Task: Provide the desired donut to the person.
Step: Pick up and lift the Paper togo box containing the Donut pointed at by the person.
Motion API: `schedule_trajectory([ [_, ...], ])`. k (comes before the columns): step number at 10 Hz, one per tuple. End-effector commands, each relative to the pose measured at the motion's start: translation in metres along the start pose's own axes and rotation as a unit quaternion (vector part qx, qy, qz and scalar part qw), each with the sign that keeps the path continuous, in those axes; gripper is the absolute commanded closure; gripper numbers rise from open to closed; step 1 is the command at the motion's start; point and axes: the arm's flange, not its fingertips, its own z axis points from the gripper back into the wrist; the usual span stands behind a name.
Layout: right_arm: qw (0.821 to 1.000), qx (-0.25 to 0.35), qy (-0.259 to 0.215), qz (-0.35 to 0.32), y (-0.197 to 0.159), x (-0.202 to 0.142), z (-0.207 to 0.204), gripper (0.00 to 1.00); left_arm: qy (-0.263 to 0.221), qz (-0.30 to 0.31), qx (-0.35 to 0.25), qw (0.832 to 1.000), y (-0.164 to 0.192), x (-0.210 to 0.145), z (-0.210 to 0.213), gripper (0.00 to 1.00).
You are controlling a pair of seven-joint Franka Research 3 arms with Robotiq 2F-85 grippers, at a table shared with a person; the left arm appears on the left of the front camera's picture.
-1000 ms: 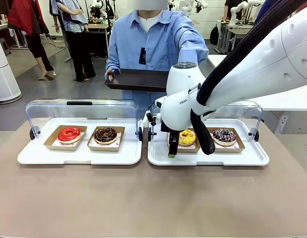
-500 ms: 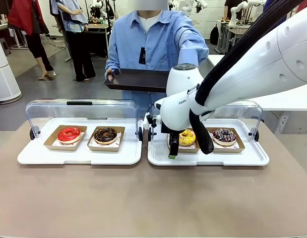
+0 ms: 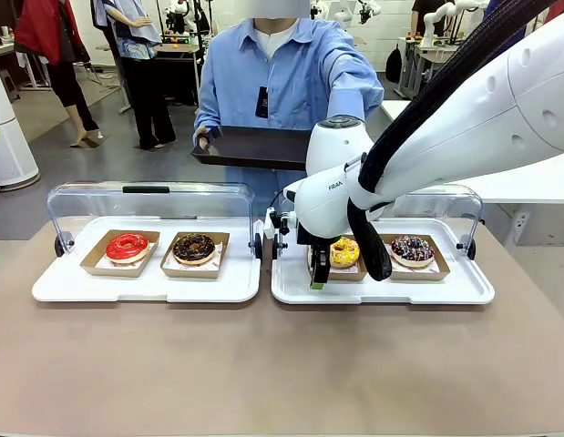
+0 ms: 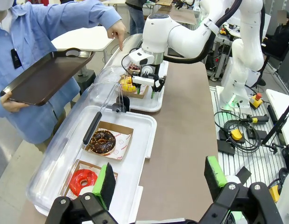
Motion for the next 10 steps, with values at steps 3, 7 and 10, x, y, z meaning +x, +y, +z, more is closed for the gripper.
schedule_trajectory([
  [3,1.000,0.009,-0.004,0.003,-0.003,-0.001,0.001,1.00,-0.004,-0.005,-0.002,1.000,0.000,0.001,0.002,0.00],
  [7,1.000,0.010,0.002,0.004,-0.001,0.000,0.003,1.00,-0.004,-0.005,-0.002,1.000,0.000,0.001,0.002,0.00],
  [10,1.000,0.014,0.026,-0.007,0.013,0.006,0.024,1.00,-0.004,-0.005,-0.002,1.000,0.000,0.001,0.002,0.00],
])
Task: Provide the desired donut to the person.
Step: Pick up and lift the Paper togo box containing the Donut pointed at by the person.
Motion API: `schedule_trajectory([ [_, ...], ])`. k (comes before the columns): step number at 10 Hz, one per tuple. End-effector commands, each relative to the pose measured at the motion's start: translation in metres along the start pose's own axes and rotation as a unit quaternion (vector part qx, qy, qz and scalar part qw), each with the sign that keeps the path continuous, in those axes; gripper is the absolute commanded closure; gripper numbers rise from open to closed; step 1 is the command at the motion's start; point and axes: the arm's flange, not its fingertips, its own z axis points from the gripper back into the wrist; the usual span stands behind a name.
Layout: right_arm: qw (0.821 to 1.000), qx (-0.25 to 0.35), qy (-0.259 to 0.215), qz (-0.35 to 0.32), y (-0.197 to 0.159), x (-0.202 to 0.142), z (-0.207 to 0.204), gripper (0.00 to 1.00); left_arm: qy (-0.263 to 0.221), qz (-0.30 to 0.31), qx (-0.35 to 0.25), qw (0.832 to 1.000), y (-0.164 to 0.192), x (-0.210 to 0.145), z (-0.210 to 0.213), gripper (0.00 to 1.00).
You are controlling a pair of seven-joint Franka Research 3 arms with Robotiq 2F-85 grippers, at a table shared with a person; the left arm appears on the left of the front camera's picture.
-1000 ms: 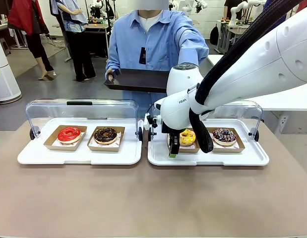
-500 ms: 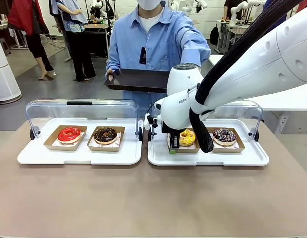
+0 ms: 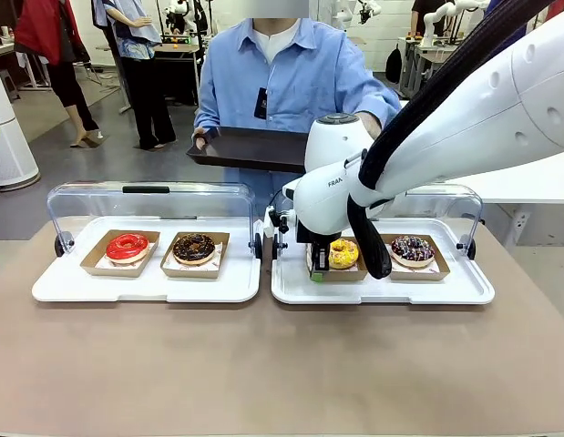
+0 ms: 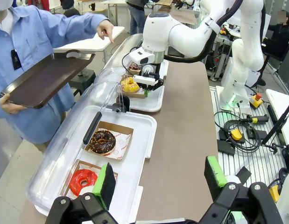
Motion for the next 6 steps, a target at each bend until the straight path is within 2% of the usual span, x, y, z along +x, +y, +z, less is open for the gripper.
schedule_trajectory([
  [1,0.999,0.028,0.027,-0.007,0.019,0.008,0.030,1.00,-0.004,-0.005,-0.002,1.000,0.000,0.001,0.002,0.00],
  [3,0.996,0.068,0.054,-0.010,0.044,0.017,0.067,1.00,-0.004,-0.005,-0.002,1.000,0.000,0.001,0.002,0.00],
  [6,0.995,0.082,0.052,0.012,0.090,0.028,0.133,1.00,-0.004,-0.005,-0.002,1.000,0.000,0.001,0.002,0.00],
])
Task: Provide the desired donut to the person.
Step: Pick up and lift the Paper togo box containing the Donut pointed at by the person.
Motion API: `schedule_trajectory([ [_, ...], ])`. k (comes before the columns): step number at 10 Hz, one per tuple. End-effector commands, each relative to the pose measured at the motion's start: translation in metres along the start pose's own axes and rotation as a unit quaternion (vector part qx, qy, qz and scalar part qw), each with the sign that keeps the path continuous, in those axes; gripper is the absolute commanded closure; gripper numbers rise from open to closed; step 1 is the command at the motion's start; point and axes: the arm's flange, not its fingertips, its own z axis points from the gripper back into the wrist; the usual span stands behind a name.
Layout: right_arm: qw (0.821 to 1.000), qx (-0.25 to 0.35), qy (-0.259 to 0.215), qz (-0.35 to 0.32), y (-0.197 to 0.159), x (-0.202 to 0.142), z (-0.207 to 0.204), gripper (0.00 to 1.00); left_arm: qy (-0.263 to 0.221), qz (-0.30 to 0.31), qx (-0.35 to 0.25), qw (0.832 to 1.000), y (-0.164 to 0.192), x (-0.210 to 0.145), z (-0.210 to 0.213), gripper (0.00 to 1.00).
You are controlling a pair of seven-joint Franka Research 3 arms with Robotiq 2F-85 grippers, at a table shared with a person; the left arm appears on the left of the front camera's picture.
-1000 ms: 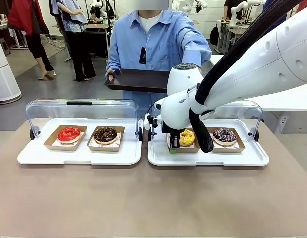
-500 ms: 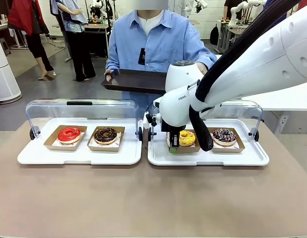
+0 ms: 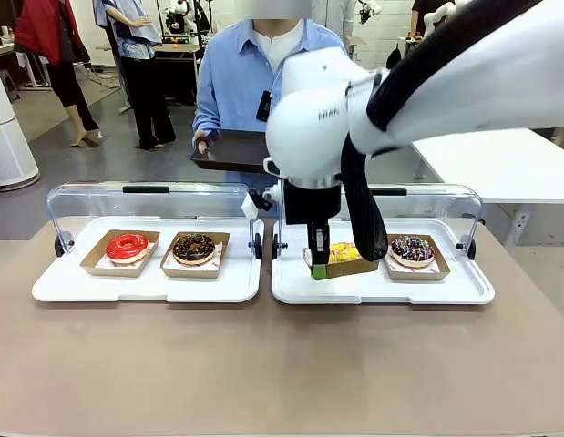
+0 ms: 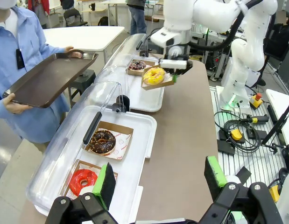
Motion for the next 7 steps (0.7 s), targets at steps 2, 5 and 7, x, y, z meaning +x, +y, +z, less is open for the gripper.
schedule_trajectory([
  [2,1.000,-0.007,-0.007,0.009,0.044,0.001,0.050,1.00,-0.004,-0.005,-0.002,1.000,0.000,0.001,0.002,0.00],
  [5,0.999,-0.046,0.001,-0.004,0.062,-0.002,0.112,1.00,-0.004,-0.005,-0.002,1.000,0.000,0.001,0.002,0.00],
  [7,0.998,-0.064,-0.007,-0.019,0.049,-0.001,0.142,1.00,-0.004,-0.005,-0.002,1.000,0.000,0.001,0.002,0.00],
])
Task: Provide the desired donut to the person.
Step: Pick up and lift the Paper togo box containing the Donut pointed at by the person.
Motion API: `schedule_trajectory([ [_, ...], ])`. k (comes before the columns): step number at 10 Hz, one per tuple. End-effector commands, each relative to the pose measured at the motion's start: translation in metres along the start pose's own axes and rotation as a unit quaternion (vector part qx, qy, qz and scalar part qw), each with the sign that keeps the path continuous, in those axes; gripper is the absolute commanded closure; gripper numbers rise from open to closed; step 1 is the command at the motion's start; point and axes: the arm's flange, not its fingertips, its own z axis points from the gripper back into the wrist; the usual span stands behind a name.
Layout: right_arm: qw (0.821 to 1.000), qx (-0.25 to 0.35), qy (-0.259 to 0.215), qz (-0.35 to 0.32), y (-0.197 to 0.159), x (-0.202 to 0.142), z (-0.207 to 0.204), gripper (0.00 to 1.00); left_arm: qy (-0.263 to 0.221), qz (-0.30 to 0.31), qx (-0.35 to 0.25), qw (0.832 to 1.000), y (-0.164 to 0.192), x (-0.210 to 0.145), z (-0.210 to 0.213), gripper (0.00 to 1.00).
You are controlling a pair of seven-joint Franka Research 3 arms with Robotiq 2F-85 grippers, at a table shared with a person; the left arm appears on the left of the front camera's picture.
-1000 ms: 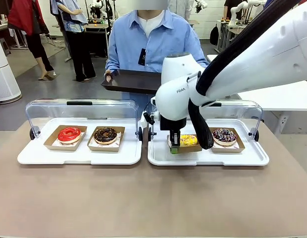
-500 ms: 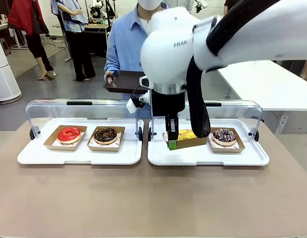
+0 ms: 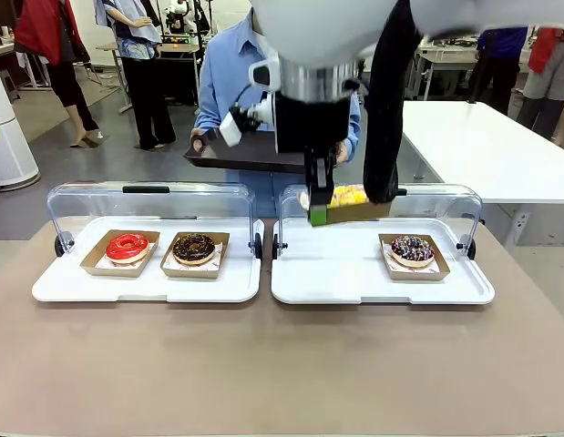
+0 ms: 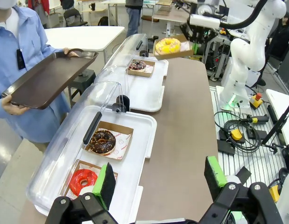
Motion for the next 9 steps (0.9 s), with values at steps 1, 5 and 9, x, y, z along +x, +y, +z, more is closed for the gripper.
schedule_trajectory([
  [1,1.000,-0.007,0.010,-0.017,-0.021,0.009,0.014,1.00,-0.004,-0.005,-0.002,1.000,0.000,0.001,0.002,0.00],
  [5,1.000,-0.013,-0.005,-0.007,-0.029,0.005,0.015,1.00,-0.004,-0.005,-0.002,1.000,0.000,0.001,0.002,0.00],
  [9,1.000,-0.013,-0.005,-0.007,-0.029,0.005,0.015,1.00,-0.004,-0.005,-0.002,1.000,0.000,0.001,0.002,0.00],
])
